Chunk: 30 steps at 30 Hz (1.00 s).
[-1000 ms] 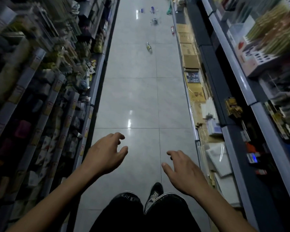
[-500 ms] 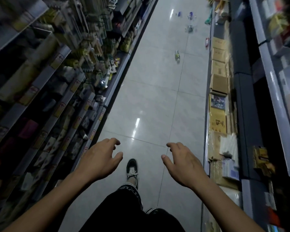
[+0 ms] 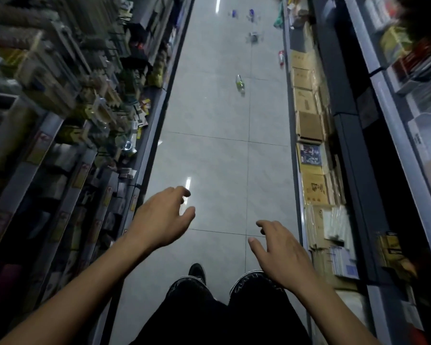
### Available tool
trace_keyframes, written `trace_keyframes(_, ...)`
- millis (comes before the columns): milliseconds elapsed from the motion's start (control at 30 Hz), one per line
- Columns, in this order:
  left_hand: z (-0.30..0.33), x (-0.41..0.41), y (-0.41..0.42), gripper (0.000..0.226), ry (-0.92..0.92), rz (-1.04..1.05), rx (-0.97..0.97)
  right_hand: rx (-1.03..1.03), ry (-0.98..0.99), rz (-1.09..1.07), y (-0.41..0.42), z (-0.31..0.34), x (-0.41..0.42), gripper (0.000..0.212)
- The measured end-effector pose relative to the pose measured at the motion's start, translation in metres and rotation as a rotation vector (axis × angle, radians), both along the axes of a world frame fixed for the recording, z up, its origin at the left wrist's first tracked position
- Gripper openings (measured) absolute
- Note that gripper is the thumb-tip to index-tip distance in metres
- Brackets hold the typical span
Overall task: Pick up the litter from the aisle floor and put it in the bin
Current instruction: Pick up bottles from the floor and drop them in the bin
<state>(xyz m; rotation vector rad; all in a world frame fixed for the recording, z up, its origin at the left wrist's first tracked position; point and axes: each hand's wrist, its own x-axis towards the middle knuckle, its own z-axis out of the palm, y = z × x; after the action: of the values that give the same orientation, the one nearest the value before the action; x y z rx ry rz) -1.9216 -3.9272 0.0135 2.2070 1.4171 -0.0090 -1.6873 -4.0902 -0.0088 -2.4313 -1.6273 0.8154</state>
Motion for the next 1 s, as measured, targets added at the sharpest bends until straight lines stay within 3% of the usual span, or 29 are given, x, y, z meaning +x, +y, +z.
trace_keyframes(500,0.008,0.153,0.166,0.043,0.042,-0.104,0.041,0.052,0.099,-0.163,0.132,-0.013,0.124,0.057)
trace_keyframes(1000,0.002,0.232,0.285,0.042,0.068,0.093,0.006,0.090,0.079,0.033,0.358,-0.002,0.264,0.057)
